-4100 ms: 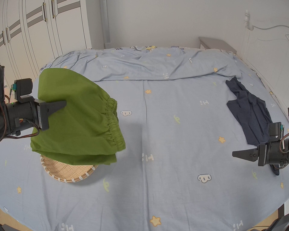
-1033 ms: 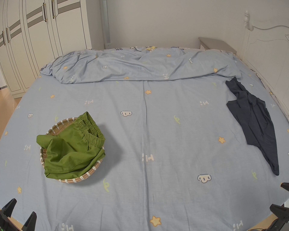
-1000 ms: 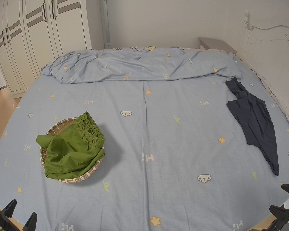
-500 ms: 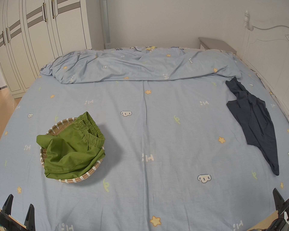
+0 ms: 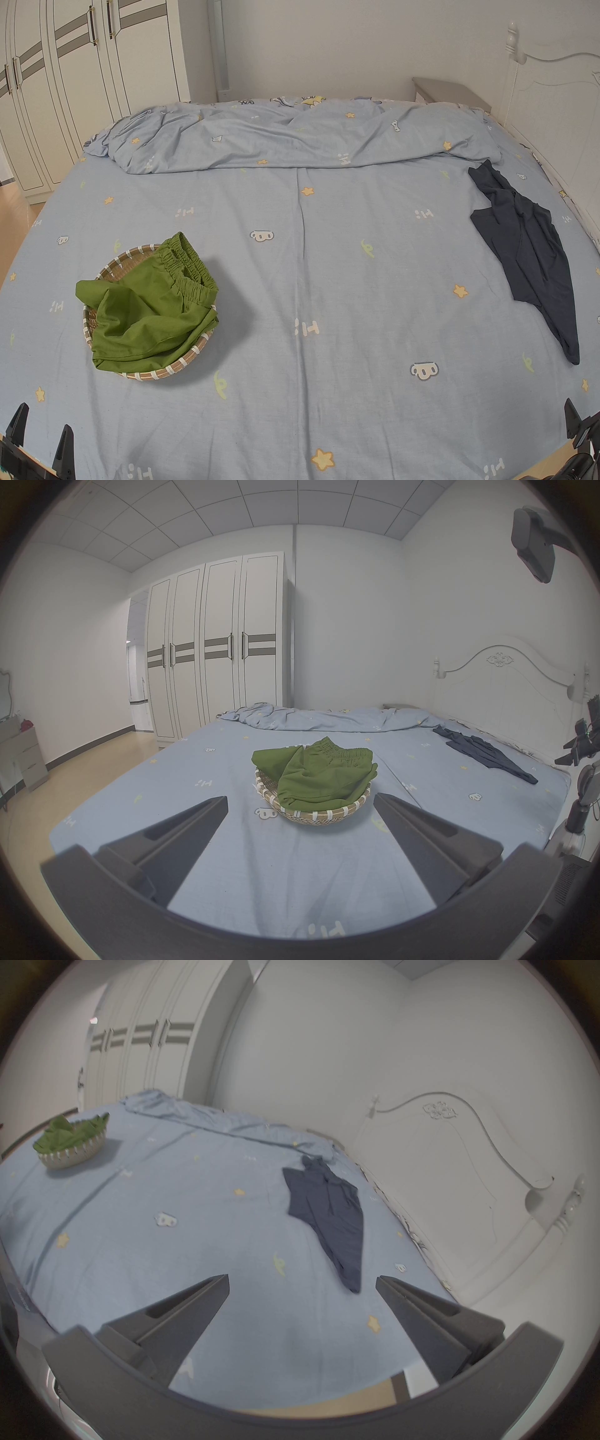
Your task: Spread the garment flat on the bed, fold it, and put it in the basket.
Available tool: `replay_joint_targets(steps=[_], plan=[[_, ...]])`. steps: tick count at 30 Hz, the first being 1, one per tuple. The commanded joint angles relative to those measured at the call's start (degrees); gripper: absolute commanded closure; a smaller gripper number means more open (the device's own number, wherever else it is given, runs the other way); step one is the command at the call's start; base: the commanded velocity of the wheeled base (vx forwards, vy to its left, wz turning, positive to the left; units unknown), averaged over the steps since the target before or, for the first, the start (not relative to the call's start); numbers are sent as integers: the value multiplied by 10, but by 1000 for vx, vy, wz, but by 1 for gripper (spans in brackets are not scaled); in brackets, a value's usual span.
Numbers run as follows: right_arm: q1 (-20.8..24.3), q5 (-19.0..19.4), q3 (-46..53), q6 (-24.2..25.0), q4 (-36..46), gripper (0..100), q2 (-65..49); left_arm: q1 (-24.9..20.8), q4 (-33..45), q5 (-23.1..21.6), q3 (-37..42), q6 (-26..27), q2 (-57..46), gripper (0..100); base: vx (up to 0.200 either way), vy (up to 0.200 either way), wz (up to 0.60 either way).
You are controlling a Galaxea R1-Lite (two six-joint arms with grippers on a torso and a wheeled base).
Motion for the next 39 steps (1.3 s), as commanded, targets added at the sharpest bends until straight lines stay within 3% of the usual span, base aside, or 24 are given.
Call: replay_joint_targets(steps=[1,3,6,9,11,14,16,18,22,26,39], plan=[[-131,6,-20,-20,34,0,53,0,-1,2,10,-4,-7,0,0,0,0],[-147,10,-10,-16,34,0,2,0,-1,1,10,-2,-7,0,0,0,0],[-132,15,-8,10,30,0,-42,0,-1,0,10,0,-7,0,0,0,0],[-124,76,36,60,-55,0,-53,0,-1,0,10,0,-7,0,0,0,0],[-125,166,66,118,-128,0,-53,0,-1,1,10,0,-7,0,0,0,0],[-125,220,65,154,-107,0,-53,0,-1,0,10,0,-7,0,0,0,0],[-125,238,65,154,-109,0,-53,0,-1,1,10,0,-7,0,0,0,0],[-125,294,66,115,-90,0,-53,0,-1,1,10,0,-7,0,0,0,0],[-126,301,66,101,-90,0,-52,0,-1,1,10,0,-7,0,0,0,0],[-125,297,65,131,-88,0,-54,0,-1,1,10,0,-7,0,0,0,0],[-125,296,66,110,-90,0,-54,0,-1,1,10,0,-7,0,0,0,0]])
